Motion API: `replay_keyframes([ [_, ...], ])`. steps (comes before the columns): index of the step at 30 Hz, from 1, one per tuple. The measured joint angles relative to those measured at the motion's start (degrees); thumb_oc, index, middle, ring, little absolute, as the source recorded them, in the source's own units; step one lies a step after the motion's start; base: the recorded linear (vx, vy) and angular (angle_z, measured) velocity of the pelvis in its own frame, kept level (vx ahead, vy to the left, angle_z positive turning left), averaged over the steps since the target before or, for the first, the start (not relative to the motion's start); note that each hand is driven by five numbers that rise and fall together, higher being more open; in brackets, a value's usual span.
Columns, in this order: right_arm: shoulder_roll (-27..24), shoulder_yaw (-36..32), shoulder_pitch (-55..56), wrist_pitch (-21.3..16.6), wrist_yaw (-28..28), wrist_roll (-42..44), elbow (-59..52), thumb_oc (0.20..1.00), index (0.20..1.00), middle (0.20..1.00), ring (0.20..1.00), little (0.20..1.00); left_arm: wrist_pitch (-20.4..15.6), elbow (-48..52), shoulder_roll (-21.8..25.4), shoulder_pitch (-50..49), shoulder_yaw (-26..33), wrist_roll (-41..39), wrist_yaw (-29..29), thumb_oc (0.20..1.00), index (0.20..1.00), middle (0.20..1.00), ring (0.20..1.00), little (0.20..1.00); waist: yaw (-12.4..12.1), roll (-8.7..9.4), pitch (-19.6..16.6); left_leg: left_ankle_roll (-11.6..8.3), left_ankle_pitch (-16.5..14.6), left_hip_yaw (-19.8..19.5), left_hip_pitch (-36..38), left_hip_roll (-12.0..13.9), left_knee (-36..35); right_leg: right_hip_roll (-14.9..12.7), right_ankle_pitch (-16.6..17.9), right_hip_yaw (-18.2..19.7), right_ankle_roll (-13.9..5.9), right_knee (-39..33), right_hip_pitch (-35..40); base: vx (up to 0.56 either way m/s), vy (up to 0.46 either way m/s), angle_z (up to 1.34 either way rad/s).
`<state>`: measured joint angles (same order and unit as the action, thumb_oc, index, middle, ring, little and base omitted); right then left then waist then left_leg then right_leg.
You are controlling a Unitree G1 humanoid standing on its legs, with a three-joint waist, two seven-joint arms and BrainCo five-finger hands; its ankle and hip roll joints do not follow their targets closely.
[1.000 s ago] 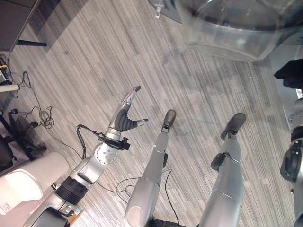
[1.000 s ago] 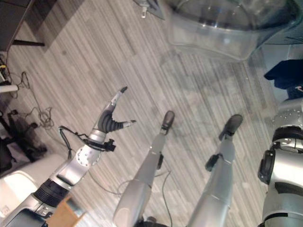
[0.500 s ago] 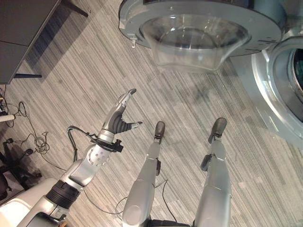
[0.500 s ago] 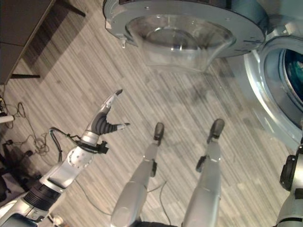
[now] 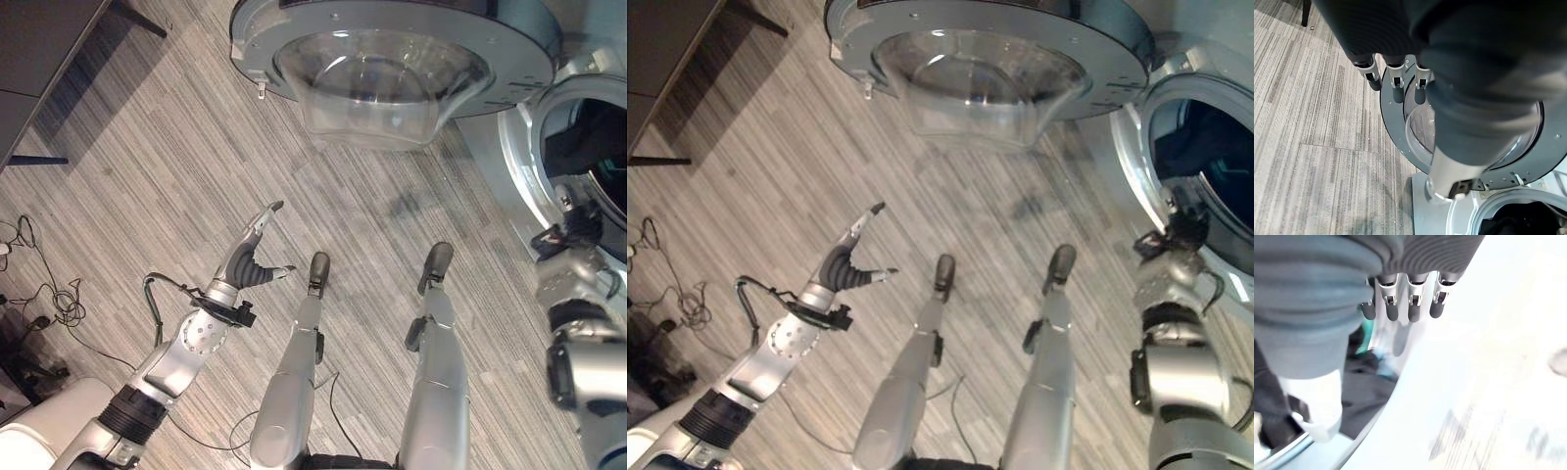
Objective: Grab the laundry basket,head to the washer,open it,put in the laundry and shut it.
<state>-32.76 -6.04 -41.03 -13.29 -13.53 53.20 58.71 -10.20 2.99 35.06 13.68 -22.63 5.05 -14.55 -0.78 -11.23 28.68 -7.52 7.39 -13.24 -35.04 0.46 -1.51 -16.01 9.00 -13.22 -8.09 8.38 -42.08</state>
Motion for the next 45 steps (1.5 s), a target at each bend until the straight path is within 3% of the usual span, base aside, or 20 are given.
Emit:
replay_keyframes([
  [7,11.1,1.5,11.1,-4.0,2.3,-0.1,-6.4,1.0,1.0,1.0,1.0,1.0,0.4,-1.3,-2.0,0.0,2.1,2.2,-0.1,1.0,1.0,1.0,1.0,1.0,1.6,1.55,1.0,-0.1,-0.4,-0.1,5.4,0.8,-1.1,0.3,0.1,-0.7,0.07,-1.9,6.2,0.0,0.056,0.0],
  [11,16.7,6.0,17.5,-2.8,4.1,-2.5,-6.6,1.0,1.0,1.0,1.0,1.0,0.4,-1.9,-1.6,-0.2,1.8,2.9,0.2,1.0,1.0,1.0,1.0,1.0,2.2,3.77,1.2,-0.44,-1.7,0.2,9.4,1.8,0.4,1.7,0.1,-1.2,0.22,-3.4,11.5,0.05,0.123,-0.06],
  [14,18.9,8.4,20.7,-1.5,5.5,-5.7,-5.8,1.0,1.0,1.0,1.0,1.0,0.6,-2.7,-0.9,-1.0,1.9,4.2,1.9,1.0,1.0,1.0,1.0,1.0,3.4,6.17,1.5,0.03,-4.9,1.7,11.3,2.1,4.6,2.3,0.2,-0.4,0.62,-3.9,14.8,0.11,0.258,-0.23],
  [18,21.2,6.6,27.0,2.3,7.4,-9.8,-1.4,1.0,1.0,1.0,1.0,1.0,1.3,-4.8,0.2,-5.4,2.4,5.6,6.1,1.0,1.0,1.0,1.0,1.0,4.6,9.72,1.0,1.72,-12.2,6.5,19.0,2.6,13.2,3.2,-0.1,2.4,0.35,-5.8,25.8,0.13,0.413,-0.43],
  [21,21.0,5.8,32.3,4.2,7.8,-11.4,-0.2,1.0,1.0,1.0,1.0,1.0,2.0,-4.9,0.7,-9.0,3.6,7.1,7.5,1.0,1.0,1.0,1.0,1.0,5.2,11.19,-2.7,3.53,-14.7,9.5,20.9,1.6,15.2,1.8,-1.0,3.8,-0.36,-6.7,27.7,0.05,0.385,-0.42],
  [22,21.0,5.7,34.2,5.5,7.9,-12.5,0.6,1.0,1.0,1.0,1.0,1.0,2.3,-6.4,0.7,-9.7,4.4,7.4,7.6,1.0,1.0,1.0,1.0,1.0,5.4,12.19,-3.8,4.76,-15.6,11.9,21.3,1.3,17.3,0.9,0.8,3.9,-0.84,-6.4,27.8,-0.05,0.255,-0.34],
  [23,21.1,5.9,34.7,5.8,8.1,-12.7,0.6,1.0,1.0,1.0,1.0,1.0,2.9,-6.9,0.9,-10.0,4.4,7.4,7.7,1.0,1.0,1.0,1.0,1.0,5.4,12.47,-4.4,4.51,-16.0,12.5,21.2,1.3,17.8,0.7,0.9,4.1,-0.7,-6.4,27.5,-0.06,0.341,-0.46],
  [24,21.9,6.4,35.6,6.2,8.9,-13.6,0.7,1.0,1.0,1.0,1.0,1.0,3.4,-8.3,0.5,-10.6,4.9,7.4,8.2,1.0,1.0,1.0,1.0,1.0,5.5,12.9,-5.7,5.79,-17.5,14.1,20.1,0.5,20.7,0.7,2.3,2.4,0.75,-6.0,27.1,-0.04,0.29,-0.41],
  [26,22.4,6.9,35.8,7.0,9.3,-13.6,0.6,1.0,1.0,1.0,1.0,1.0,4.2,-10.9,-1.0,-11.3,5.7,7.3,8.4,1.0,1.0,1.0,1.0,1.0,5.5,11.91,-6.1,6.57,-19.0,15.1,20.0,1.6,22.4,1.2,4.8,-1.5,2.72,-3.7,26.2,0.01,0.203,-0.48],
  [27,22.6,7.1,35.8,7.3,10.0,-13.6,0.5,1.0,1.0,1.0,1.0,1.0,4.9,-13.7,-3.3,-12.0,6.9,7.2,8.6,1.0,1.0,1.0,1.0,1.0,4.8,10.58,-6.5,7.53,-19.2,16.9,21.5,3.5,21.9,2.6,2.3,-4.3,1.84,0.7,25.7,0.07,0.145,-0.73],
  [28,23.1,8.1,37.0,7.5,10.4,-13.6,0.4,1.0,1.0,1.0,1.0,1.0,5.7,-16.9,-5.8,-14.4,8.3,7.0,8.6,1.0,1.0,1.0,1.0,1.0,4.4,8.41,-9.4,6.83,-18.7,16.9,23.2,5.5,19.9,5.9,-8.1,-4.6,3.21,12.5,23.5,0.05,0.064,-0.62],
  [30,23.3,8.5,39.2,7.4,11.5,-13.6,-0.4,1.0,1.0,1.0,1.0,1.0,6.4,-16.3,-6.8,-19.4,9.9,6.2,8.9,1.0,1.0,1.0,1.0,1.0,3.5,8.51,-13.1,6.15,-16.4,18.3,26.1,5.6,15.0,9.6,-15.4,-5.7,3.13,17.0,26.6,0.07,0.027,-0.35],
  [31,23.4,8.4,39.7,7.4,11.7,-13.6,-0.6,1.0,1.0,1.0,1.0,1.0,6.7,-15.8,-6.9,-21.5,10.3,6.1,9.1,1.0,1.0,1.0,1.0,1.0,2.7,8.56,-14.6,6.3,-16.2,19.1,27.1,5.7,13.0,11.1,-18.2,-7.0,3.92,15.0,29.5,0.07,-0.042,-0.33],
  [32,23.9,8.4,40.7,7.4,11.8,-13.7,-0.4,1.0,1.0,1.0,1.0,1.0,7.0,-15.5,-7.4,-23.4,11.3,6.0,9.4,1.0,1.0,1.0,1.0,1.0,1.8,10.07,-16.1,5.0,-15.0,19.6,29.2,4.8,11.1,11.7,-19.5,-7.1,5.17,8.9,34.0,0.03,-0.053,-0.19],
  [33,23.6,8.8,41.3,7.4,11.9,-13.7,-0.1,1.0,1.0,1.0,1.0,1.0,7.2,-15.6,-8.6,-25.4,11.7,5.6,9.7,1.0,1.0,1.0,1.0,1.0,0.9,9.55,-17.6,4.24,-14.1,19.9,30.3,4.6,8.5,13.7,-17.8,-7.2,7.8,1.0,38.1,0.02,-0.032,-0.12],
  [35,23.1,9.8,40.9,7.4,12.4,-14.7,0.1,1.0,1.0,1.0,1.0,1.0,7.4,-15.4,-10.7,-26.5,12.8,4.4,10.3,1.0,1.0,1.0,1.0,1.0,0.1,9.77,-19.0,3.99,-12.7,20.3,31.1,5.0,6.7,14.9,-15.8,-6.2,8.16,-2.7,39.0,-0.07,-0.009,-0.08],
  [38,22.6,10.6,39.0,8.3,12.4,-15.8,-1.3,1.0,1.0,1.0,1.0,1.0,8.8,-17.9,-11.0,-25.6,15.2,3.8,10.8,1.0,1.0,1.0,1.0,1.0,-1.9,13.31,-17.7,3.35,-12.6,19.4,22.6,5.0,23.5,13.5,-15.2,-3.1,9.78,-2.1,38.8,0.0,0.027,-0.35],
  [40,22.1,10.6,39.0,8.5,12.5,-15.9,-1.3,1.0,1.0,1.0,1.0,1.0,9.3,-19.7,-11.3,-25.7,15.4,3.8,10.9,1.0,1.0,1.0,1.0,1.0,-1.8,14.13,-17.6,3.91,-12.9,17.4,20.7,5.0,25.6,13.0,-15.5,-2.9,10.37,-2.7,39.9,0.12,0.098,-0.15],
  [43,21.3,8.3,41.7,9.7,12.6,-17.1,-0.5,1.0,1.0,1.0,1.0,1.0,11.7,-24.6,-13.8,-26.5,19.1,2.3,10.9,1.0,1.0,1.0,1.0,1.0,-1.1,15.02,-17.6,3.38,-12.0,16.3,19.9,10.7,17.8,12.5,-15.3,-2.8,9.95,-4.6,42.9,0.18,0.215,-0.04],
  [45,20.3,6.5,43.7,10.5,12.6,-18.1,-0.4,1.0,1.0,1.0,1.0,1.0,12.4,-29.0,-14.9,-26.2,20.0,1.6,9.9,1.0,1.0,1.0,1.0,1.0,-0.4,13.76,-18.0,0.97,-9.8,15.1,20.5,13.1,12.3,12.5,-15.0,-2.2,8.44,-5.2,43.9,0.21,0.245,-0.08],
])
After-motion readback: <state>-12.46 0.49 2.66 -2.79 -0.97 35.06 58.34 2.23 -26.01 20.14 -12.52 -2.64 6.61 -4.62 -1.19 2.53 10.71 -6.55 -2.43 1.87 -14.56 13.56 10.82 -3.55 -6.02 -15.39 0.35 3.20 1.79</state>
